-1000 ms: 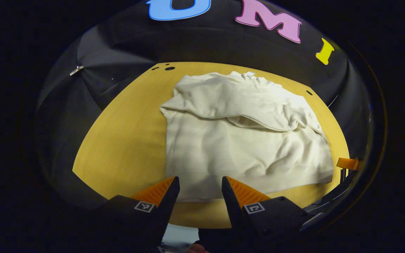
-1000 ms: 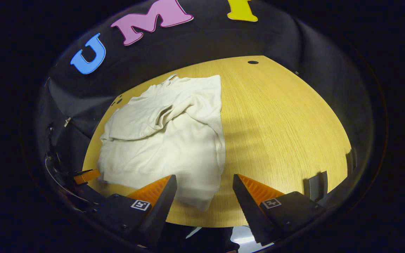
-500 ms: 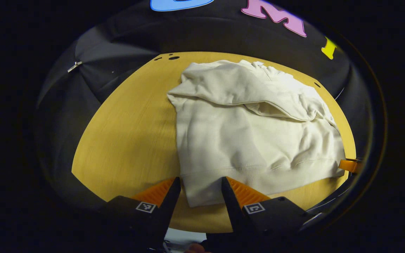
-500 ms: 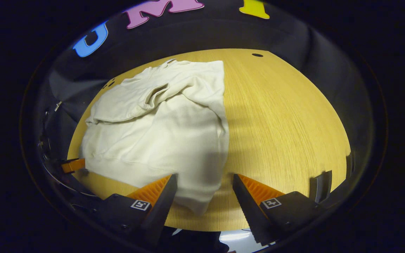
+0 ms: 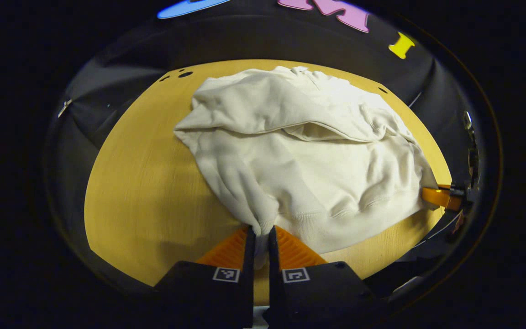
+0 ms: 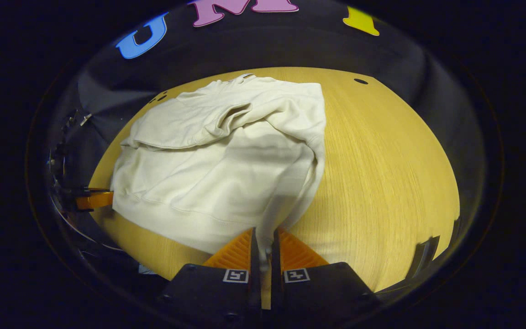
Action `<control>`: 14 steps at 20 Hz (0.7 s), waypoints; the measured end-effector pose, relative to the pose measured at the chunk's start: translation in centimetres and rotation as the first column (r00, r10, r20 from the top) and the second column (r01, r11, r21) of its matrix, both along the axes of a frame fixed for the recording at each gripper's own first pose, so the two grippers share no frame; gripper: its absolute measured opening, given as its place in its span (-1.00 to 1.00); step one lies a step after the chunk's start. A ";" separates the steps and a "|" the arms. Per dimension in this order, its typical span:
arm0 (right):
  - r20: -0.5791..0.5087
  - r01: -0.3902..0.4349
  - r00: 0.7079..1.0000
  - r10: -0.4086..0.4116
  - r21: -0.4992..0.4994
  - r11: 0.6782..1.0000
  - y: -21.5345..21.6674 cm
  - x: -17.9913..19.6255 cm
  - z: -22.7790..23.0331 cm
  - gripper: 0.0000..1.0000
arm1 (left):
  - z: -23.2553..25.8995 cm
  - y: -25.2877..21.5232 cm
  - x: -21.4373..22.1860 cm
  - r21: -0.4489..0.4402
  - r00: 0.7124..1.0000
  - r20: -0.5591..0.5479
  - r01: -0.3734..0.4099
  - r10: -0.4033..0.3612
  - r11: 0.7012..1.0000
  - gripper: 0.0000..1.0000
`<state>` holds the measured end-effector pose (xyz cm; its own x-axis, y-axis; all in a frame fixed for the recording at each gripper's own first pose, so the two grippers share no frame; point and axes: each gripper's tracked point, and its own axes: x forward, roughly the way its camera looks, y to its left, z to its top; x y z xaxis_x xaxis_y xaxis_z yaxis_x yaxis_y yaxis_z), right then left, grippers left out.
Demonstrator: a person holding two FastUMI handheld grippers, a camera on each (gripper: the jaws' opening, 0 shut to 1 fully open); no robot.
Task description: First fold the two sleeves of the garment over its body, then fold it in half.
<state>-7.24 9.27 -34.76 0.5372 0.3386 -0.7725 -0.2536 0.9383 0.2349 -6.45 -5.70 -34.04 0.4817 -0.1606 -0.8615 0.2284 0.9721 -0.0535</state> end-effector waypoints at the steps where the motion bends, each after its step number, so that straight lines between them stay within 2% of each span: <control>1: -0.018 -0.013 1.000 0.013 0.012 1.000 0.0 0.2 -0.3 -0.74 | 0.0 0.1 0.1 -0.009 1.000 0.007 0.006 -0.006 1.000 -0.76; 3: -0.017 -0.025 1.000 0.025 0.007 1.000 -0.7 -0.4 0.0 -0.83 | 0.2 0.4 -0.2 -0.029 1.000 -0.002 0.007 -0.007 1.000 -0.88; 6: -0.008 -0.016 1.000 0.016 0.068 0.998 -0.9 -0.9 2.2 -0.83 | 0.8 1.7 -1.2 -0.056 0.999 -0.030 0.014 -0.015 0.998 -0.88; 11: 0.007 -0.081 0.997 0.080 0.113 0.990 -0.5 0.1 5.3 -0.83 | 3.8 2.0 -0.2 -0.132 0.997 -0.067 0.018 -0.027 0.991 -0.89; 14: 0.053 -0.063 0.997 0.056 0.152 0.986 -0.5 1.1 8.2 -0.83 | 6.7 1.9 0.8 -0.168 0.998 -0.044 0.030 -0.038 0.985 -0.88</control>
